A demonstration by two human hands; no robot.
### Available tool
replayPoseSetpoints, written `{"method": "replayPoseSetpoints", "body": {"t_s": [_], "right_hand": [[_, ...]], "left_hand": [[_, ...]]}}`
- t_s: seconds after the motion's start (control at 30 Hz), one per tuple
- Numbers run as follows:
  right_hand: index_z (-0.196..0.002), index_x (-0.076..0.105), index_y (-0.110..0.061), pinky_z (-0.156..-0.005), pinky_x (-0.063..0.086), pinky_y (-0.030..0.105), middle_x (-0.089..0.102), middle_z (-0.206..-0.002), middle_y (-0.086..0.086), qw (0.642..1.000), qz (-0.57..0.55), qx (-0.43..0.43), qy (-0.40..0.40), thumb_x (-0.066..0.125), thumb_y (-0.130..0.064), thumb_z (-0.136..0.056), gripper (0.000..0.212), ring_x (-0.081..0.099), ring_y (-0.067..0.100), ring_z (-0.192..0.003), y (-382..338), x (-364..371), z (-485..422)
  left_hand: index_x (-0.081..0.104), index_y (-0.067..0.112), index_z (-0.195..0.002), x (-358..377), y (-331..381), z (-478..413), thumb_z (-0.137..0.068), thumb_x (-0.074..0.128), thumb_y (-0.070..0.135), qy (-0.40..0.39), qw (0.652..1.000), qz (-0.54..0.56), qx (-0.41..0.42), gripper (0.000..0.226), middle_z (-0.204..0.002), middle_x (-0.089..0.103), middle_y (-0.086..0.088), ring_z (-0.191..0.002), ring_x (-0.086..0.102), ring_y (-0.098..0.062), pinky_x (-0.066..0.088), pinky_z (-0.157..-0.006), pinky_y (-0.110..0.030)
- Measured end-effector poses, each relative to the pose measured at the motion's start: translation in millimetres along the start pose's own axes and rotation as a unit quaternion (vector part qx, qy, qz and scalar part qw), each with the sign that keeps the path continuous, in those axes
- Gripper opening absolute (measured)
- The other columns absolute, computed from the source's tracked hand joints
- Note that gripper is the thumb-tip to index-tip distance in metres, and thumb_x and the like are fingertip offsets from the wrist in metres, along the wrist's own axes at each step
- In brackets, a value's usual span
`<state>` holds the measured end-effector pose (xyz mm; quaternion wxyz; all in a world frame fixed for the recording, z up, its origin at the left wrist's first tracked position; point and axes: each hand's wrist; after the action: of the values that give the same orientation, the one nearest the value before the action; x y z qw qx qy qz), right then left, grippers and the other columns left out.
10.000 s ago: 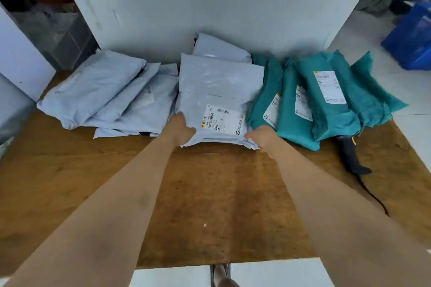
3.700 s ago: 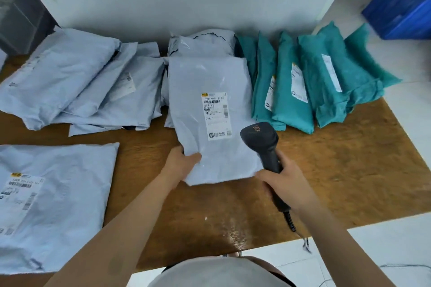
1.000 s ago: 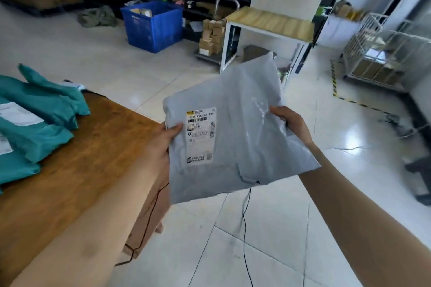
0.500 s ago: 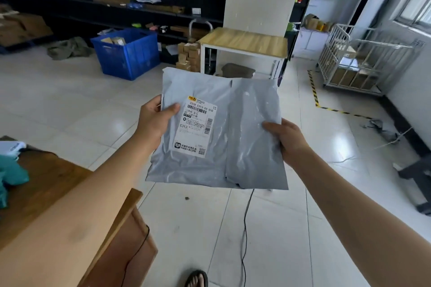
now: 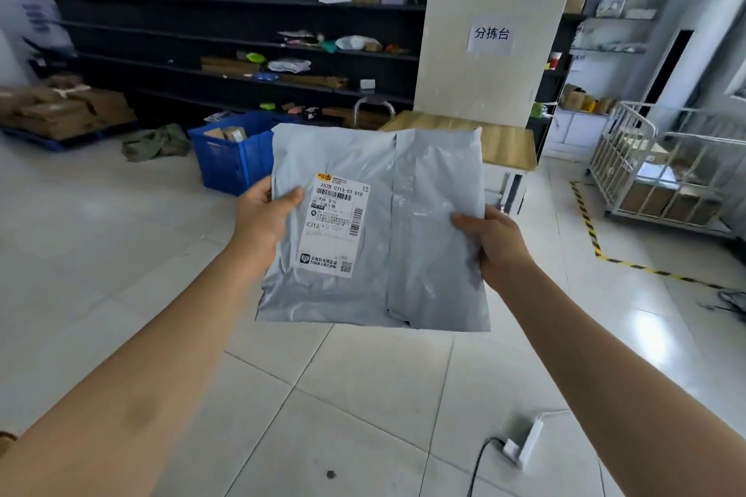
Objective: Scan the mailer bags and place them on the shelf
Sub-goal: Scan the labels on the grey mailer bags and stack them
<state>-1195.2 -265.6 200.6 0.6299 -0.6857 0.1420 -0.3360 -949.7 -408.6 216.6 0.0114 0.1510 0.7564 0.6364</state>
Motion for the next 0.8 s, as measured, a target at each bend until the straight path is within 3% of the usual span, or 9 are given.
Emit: {"method": "replayPoseSetpoints", "body": {"t_s": [0.23,0.37,0.47,0.53,0.63,0.7,0.8], "right_hand": [[-0.096,0.071,-0.007,-0.081,0.056,0.042,0.073,-0.099,0.013,0.997,0.004,0.006,-0.07,0.072,0.004,-0.074,0.025,0.068,0.033,-0.087,13,39,-180],[-0.105,0.07,-0.005,-0.077,0.055,0.038,0.072,-0.104,0.013,0.991,0.006,0.024,-0.128,0.072,0.003,-0.075,0.031,0.067,0.033,-0.093,-2,81,-281],[-0.095,0.071,-0.009,-0.073,0.057,0.037,0.076,-0.093,0.008,0.983,0.01,0.026,-0.181,0.073,0.001,-0.076,0.022,0.071,0.03,-0.086,-10,126,-347],[-0.088,0.071,-0.014,-0.07,0.057,0.035,0.077,-0.085,0.002,0.976,0.019,0.012,-0.216,0.073,-0.002,-0.077,0.016,0.072,0.026,-0.081,-9,166,-381],[-0.086,0.07,-0.014,-0.081,0.057,0.044,0.075,-0.091,0.005,0.963,0.03,-0.01,-0.266,0.072,-0.003,-0.078,0.014,0.07,0.032,-0.089,4,239,-415],[-0.084,0.071,-0.015,-0.086,0.056,0.049,0.074,-0.096,0.009,0.952,0.023,-0.016,-0.306,0.073,-0.004,-0.077,0.013,0.069,0.036,-0.093,16,295,-433],[-0.082,0.072,-0.016,-0.087,0.056,0.05,0.074,-0.1,0.013,0.93,0.012,-0.013,-0.367,0.074,-0.006,-0.076,0.011,0.069,0.036,-0.094,35,379,-448]], "left_hand": [[0.064,0.019,-0.081,34,-27,-130,-0.085,0.064,0.003,0.07,0.996,-0.037,0.036,0.017,-0.072,0.071,0.009,-0.061,0.067,0.0,0.05,-0.056,-0.015],[0.066,0.019,-0.084,42,-25,-208,-0.083,0.068,0.006,0.138,0.989,-0.026,0.035,0.013,-0.087,0.071,-0.001,-0.08,0.068,-0.019,0.053,-0.074,-0.03],[0.066,0.018,-0.087,36,-22,-258,-0.081,0.071,0.007,0.204,0.978,-0.013,0.034,0.013,-0.087,0.071,-0.001,-0.077,0.068,-0.019,0.054,-0.073,-0.03],[0.065,0.013,-0.091,22,-17,-286,-0.08,0.071,0.007,0.244,0.969,-0.021,0.037,0.014,-0.084,0.07,-0.001,-0.073,0.067,-0.017,0.053,-0.069,-0.028],[0.064,0.013,-0.088,-14,-3,-319,-0.08,0.071,0.007,0.288,0.955,-0.046,0.054,0.012,-0.084,0.07,-0.002,-0.068,0.067,-0.011,0.053,-0.062,-0.023],[0.064,0.015,-0.084,-47,9,-336,-0.08,0.07,0.003,0.318,0.943,-0.053,0.08,0.014,-0.073,0.071,0.007,-0.06,0.067,-0.003,0.052,-0.054,-0.017],[0.066,0.014,-0.084,-104,23,-357,-0.08,0.07,0.0,0.361,0.923,-0.075,0.11,0.015,-0.058,0.07,0.015,-0.057,0.066,0.0,0.053,-0.056,-0.016]]}}
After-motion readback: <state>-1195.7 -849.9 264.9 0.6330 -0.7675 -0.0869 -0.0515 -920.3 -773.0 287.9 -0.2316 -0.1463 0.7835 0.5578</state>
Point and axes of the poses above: each hand's wrist, its own z-axis away from the middle knuckle, its own x-axis out of the palm, y = z × x
